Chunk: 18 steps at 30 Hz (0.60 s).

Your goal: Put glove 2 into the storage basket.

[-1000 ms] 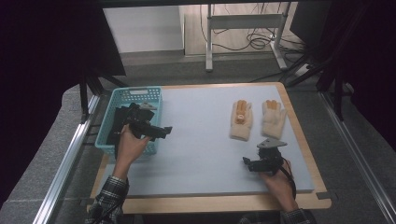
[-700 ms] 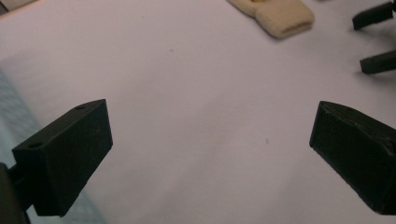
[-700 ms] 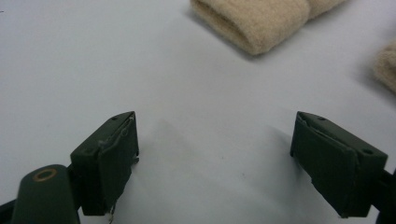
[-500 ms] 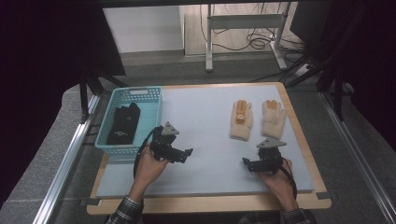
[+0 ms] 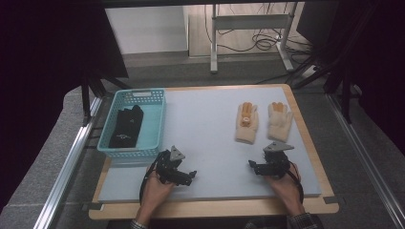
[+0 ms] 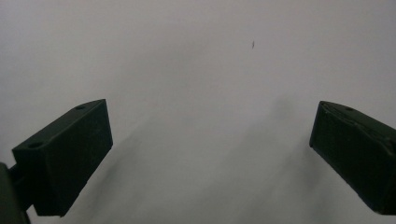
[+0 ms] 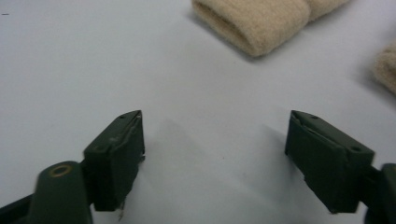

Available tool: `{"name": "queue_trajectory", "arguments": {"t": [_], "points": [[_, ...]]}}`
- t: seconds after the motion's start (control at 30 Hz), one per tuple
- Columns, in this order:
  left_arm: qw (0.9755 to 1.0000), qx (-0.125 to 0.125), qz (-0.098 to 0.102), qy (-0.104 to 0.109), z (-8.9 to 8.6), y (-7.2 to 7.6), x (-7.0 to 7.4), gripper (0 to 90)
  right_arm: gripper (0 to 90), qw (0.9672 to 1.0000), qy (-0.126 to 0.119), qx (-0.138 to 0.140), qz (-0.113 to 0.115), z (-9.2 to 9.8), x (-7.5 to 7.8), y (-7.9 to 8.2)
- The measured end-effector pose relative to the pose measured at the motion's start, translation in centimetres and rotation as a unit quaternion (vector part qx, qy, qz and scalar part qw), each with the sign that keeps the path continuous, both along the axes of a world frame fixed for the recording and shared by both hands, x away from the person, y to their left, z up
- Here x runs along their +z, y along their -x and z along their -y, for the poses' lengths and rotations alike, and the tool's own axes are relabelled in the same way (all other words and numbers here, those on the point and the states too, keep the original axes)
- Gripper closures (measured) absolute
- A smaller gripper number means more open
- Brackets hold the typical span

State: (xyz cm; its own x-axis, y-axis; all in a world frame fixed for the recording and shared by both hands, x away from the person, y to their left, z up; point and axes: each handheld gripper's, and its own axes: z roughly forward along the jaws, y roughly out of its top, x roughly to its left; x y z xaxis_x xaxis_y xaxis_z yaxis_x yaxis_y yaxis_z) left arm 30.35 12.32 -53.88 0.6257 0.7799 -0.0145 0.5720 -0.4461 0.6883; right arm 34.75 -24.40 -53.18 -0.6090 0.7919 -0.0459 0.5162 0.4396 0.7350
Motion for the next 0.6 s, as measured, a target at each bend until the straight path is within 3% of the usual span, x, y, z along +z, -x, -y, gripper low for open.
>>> {"name": "queue_trajectory", "arguments": {"t": [0.07, 0.17, 0.6], "points": [[1.0000, 0.005, -0.002, -0.006, -0.1, 0.1, -0.5, 0.0, 24.5, 1.0000, -0.002, 0.001, 0.001, 0.0, 0.0, 0.0], [0.9998, 0.010, -0.008, 0.016, -0.5, 0.0, -1.0, 0.0, 28.6, 1.0000, -0.007, 0.001, 0.000, 0.2, 0.1, 0.0], [0.9999, 0.009, -0.007, 0.013, -0.4, 0.0, -1.1, 0.3, 39.7, 0.9999, -0.013, -0.009, -0.005, 2.6, 1.5, -0.9]]}}
